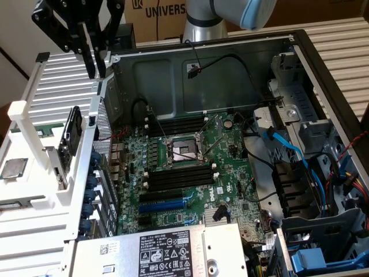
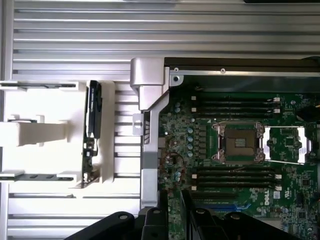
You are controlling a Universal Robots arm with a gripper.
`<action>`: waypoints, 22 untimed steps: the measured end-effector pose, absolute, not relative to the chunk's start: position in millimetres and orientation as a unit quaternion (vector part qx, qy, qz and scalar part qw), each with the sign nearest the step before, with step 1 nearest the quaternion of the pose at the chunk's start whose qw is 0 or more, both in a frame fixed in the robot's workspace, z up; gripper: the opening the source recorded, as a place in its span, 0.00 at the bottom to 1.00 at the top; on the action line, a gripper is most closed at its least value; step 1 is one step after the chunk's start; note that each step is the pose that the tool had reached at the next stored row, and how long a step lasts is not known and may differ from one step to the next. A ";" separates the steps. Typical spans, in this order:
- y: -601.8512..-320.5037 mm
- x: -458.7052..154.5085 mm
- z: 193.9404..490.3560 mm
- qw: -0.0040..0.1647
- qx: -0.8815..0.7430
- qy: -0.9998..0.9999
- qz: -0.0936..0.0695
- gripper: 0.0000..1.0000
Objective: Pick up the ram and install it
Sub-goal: 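Reach for the ram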
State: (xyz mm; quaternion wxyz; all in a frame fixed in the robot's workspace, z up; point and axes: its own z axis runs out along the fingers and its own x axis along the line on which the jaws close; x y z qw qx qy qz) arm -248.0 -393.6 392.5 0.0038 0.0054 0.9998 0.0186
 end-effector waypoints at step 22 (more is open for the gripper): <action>-393.6 -340.2 392.4 -0.009 0.001 1.000 0.020 0.25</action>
